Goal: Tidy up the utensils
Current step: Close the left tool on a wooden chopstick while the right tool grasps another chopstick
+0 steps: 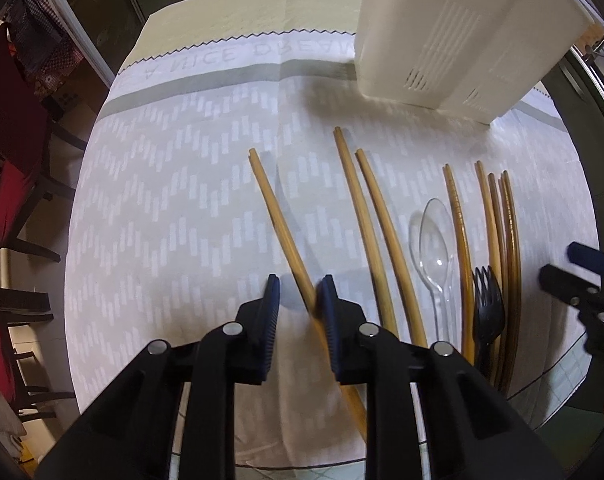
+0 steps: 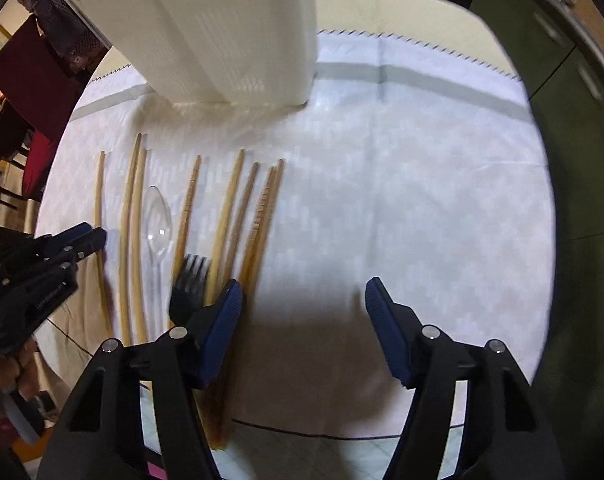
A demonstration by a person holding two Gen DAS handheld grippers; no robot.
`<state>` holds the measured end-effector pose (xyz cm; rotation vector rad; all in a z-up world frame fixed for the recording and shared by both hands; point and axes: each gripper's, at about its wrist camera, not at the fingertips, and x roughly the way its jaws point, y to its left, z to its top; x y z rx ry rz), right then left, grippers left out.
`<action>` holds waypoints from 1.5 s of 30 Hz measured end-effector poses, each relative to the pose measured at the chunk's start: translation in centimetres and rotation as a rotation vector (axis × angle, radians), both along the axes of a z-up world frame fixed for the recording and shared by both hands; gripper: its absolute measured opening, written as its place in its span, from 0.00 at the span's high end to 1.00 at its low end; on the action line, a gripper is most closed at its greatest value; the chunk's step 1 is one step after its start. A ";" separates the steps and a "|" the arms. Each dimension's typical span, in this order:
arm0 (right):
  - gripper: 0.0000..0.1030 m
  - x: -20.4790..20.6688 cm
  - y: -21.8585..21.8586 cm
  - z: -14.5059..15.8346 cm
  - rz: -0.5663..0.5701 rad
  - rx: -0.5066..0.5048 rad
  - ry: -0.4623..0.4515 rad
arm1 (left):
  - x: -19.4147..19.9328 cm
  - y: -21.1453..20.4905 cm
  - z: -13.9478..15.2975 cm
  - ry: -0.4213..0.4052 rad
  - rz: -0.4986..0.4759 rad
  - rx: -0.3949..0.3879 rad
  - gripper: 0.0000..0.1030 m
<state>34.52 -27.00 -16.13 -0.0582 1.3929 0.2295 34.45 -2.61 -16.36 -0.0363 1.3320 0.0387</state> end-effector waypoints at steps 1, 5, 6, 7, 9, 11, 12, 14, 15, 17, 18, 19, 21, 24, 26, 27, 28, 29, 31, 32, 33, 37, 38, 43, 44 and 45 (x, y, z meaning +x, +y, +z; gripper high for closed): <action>0.41 0.1 0.3 -0.2 -0.002 -0.013 -0.001 | -0.5 -0.2 -0.3 -0.008 -0.008 0.003 0.82; 0.46 0.2 0.8 -0.9 -0.025 -0.058 -0.015 | -0.9 -3.2 -0.9 -0.033 -0.076 0.008 0.92; 0.46 0.3 0.9 -1.0 -0.030 -0.065 -0.018 | -0.7 -3.7 -0.8 -0.036 -0.096 0.006 0.93; 0.46 0.3 1.0 -1.1 -0.032 -0.068 -0.019 | -0.5 -4.1 -0.8 -0.038 -0.116 0.009 0.93; 0.46 0.3 1.1 -1.2 -0.037 -0.061 -0.016 | -0.2 -4.5 -0.8 -0.041 -0.143 0.013 0.94; 0.46 0.4 1.0 -1.1 -0.040 -0.064 -0.017 | 0.5 -4.6 -0.5 -0.032 -0.153 0.006 0.93; 0.46 0.4 1.2 -1.2 -0.038 -0.071 -0.014 | 0.8 -4.6 -0.5 -0.024 -0.156 0.000 0.93; 0.46 0.9 1.2 -1.3 -0.039 -0.081 -0.008 | 0.7 -4.4 -0.5 -0.018 -0.162 -0.001 0.93; 0.47 0.9 1.4 -1.4 -0.038 -0.086 -0.007 | 0.9 -4.4 -0.5 -0.017 -0.166 0.004 0.93; 0.47 1.1 1.7 -1.7 -0.043 -0.094 -0.002 | 0.2 -3.9 -0.4 -0.020 -0.178 0.015 0.93; 0.47 1.2 1.6 -1.7 -0.043 -0.095 -0.001 | 0.3 -3.8 -0.4 -0.021 -0.178 0.016 0.93; 0.47 1.3 1.7 -1.8 -0.046 -0.095 -0.002 | 0.4 -3.6 -0.4 -0.020 -0.178 0.017 0.93; 0.48 1.5 1.9 -2.0 -0.048 -0.098 0.001 | 0.5 -3.2 -0.5 -0.025 -0.179 0.020 0.93; 0.54 1.2 1.7 -1.9 -0.051 -0.084 0.014 | 1.3 -3.1 -0.4 -0.034 -0.185 0.029 0.93; 0.59 1.2 2.3 -2.3 -0.040 -0.089 0.036 | 1.5 -3.2 -0.5 -0.040 -0.188 0.038 0.93; 0.61 1.2 2.6 -2.3 -0.035 -0.098 0.031 | 1.8 -3.2 -0.4 -0.041 -0.186 0.037 0.93; 0.63 1.3 2.8 -2.3 -0.034 -0.099 0.034 | 1.5 -3.1 -0.5 -0.040 -0.183 0.032 0.93; 0.64 1.5 2.8 -2.3 -0.042 -0.090 0.043 | 1.3 -2.6 -0.6 -0.038 -0.180 0.024 0.93; 0.66 1.8 3.1 -2.4 -0.047 -0.094 0.045 | 0.6 -2.8 -0.3 -0.036 -0.175 0.019 0.93; 0.68 1.8 3.3 -2.3 -0.044 -0.098 0.045 | 0.6 -2.4 -0.7 -0.033 -0.175 0.017 0.93; 0.69 1.8 3.6 -2.3 -0.041 -0.100 0.048 | 0.6 -2.4 -0.7 -0.028 -0.177 0.015 0.93; 0.82 2.0 4.3 -2.3 -0.026 -0.096 0.068 | 0.8 -2.5 -0.6 -0.010 -0.184 0.013 0.93; 0.85 2.2 4.4 -2.3 -0.017 -0.093 0.075 | 0.9 -2.4 -0.7 -0.005 -0.181 0.007 0.93; 0.94 2.8 5.8 -2.6 0.037 -0.105 0.084 | 1.4 -2.0 -0.9 0.030 -0.169 -0.019 0.93; 0.94 2.2 5.3 -2.3 0.041 -0.101 0.085 | 1.5 -2.1 -0.9 0.034 -0.178 -0.013 0.93; 0.94 2.4 5.2 -2.3 0.037 -0.088 0.090 | 1.6 -2.2 -0.9 0.040 -0.189 -0.004 0.93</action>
